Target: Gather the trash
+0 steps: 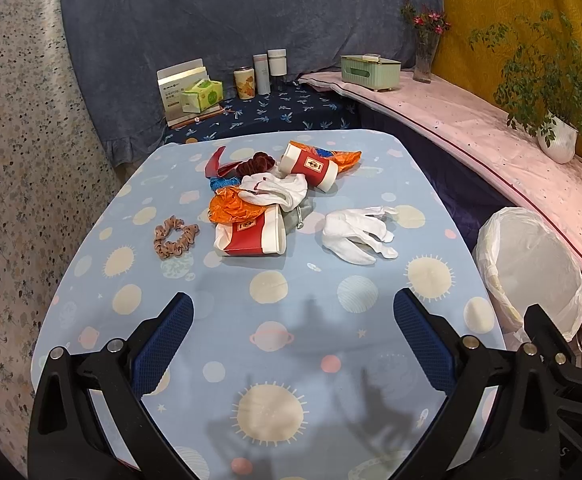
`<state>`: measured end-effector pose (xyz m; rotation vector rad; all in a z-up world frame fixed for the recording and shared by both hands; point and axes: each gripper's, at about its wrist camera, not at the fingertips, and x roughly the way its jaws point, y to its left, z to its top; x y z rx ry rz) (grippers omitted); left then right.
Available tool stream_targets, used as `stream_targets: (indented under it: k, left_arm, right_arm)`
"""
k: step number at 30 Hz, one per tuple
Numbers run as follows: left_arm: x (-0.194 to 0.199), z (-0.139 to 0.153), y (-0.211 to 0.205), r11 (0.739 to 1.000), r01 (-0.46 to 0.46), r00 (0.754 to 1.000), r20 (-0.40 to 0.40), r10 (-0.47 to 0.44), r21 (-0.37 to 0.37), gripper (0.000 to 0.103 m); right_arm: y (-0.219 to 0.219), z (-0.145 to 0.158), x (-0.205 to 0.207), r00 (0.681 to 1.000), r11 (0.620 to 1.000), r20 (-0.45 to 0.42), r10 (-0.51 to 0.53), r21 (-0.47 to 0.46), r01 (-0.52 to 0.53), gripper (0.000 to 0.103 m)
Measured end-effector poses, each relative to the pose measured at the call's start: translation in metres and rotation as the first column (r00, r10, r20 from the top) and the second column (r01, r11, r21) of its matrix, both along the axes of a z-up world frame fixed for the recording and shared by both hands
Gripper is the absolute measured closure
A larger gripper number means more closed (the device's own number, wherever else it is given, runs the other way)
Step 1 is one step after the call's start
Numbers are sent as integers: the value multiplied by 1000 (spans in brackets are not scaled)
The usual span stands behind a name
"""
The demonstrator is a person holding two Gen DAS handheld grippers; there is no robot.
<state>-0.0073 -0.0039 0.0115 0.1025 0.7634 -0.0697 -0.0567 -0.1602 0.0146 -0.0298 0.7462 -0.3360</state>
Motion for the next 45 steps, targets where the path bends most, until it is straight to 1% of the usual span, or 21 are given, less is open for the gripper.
stream_targets:
  k: [13, 41, 45]
  left_arm:
    - [-2, 6, 1, 1000, 2, 1000, 13, -2, -7, 8]
    - [-1, 4, 9, 1000, -4, 1000, 14, 5, -31, 7]
    - [-3, 5, 11, 999, -3, 1000, 26, 4, -37, 7]
  right_arm:
    - [3, 4, -3, 1000, 1000, 13, -3, -9, 3, 7]
    - [7, 8, -5, 1000, 1000, 19, -4, -20, 4, 7]
    - [7, 8, -5, 1000, 1000, 20, -3, -20, 4, 7]
